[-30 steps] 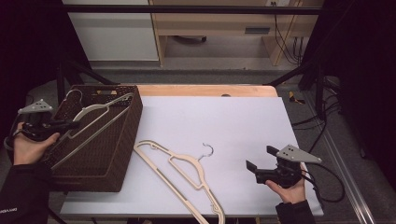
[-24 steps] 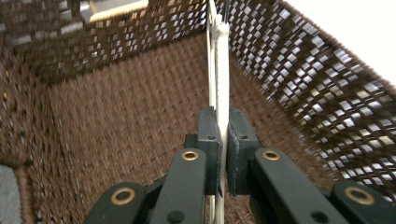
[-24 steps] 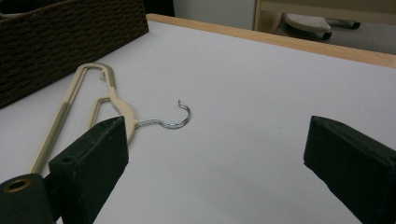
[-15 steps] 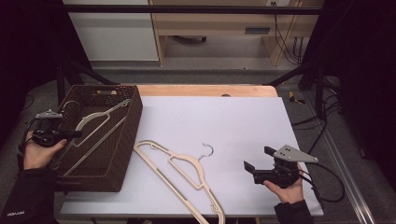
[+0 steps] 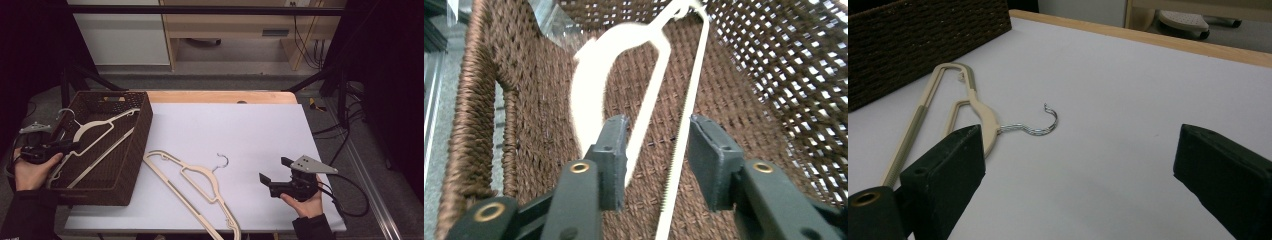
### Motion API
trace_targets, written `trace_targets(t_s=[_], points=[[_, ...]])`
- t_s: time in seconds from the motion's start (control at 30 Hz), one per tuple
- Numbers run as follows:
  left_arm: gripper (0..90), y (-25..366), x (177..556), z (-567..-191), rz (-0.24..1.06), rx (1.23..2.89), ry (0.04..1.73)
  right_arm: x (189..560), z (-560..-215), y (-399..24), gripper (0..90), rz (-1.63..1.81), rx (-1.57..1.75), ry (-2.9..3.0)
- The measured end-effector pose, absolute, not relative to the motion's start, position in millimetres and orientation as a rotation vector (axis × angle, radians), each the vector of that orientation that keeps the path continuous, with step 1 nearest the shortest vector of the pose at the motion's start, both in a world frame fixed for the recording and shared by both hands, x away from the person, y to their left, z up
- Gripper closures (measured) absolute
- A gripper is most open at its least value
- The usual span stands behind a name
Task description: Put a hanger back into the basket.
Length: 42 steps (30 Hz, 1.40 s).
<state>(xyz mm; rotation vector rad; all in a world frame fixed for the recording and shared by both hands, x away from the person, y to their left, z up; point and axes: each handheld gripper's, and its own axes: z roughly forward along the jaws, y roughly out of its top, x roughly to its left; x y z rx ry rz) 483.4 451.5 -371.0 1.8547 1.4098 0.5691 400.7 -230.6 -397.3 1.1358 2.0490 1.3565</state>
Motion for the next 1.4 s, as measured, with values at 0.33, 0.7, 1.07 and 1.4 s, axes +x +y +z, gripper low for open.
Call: trace_targets(t_s=[0.33,0.7,1.07,1.4], points=[[43.1,424.3,453.5,-344.5,0.623,1.747,1.226,399.9,-396.4,-230.4,6.6,1.361,1.134,2.045],[18.7,358.6,434.3,-327.8,0.591,1.679,0.992,399.9,-393.1,-226.5,6.6,1.382,1.123,2.048],[10.7,305.5,418.7,-350.3,0.509,1.745,0.863,399.8,-394.0,-220.2,5.8,1.412,1.126,2.064],[8.2,287.3,419.5,-365.2,0.468,1.827,0.834,398.4,-394.4,-207.5,6.2,1.403,1.099,2.102]])
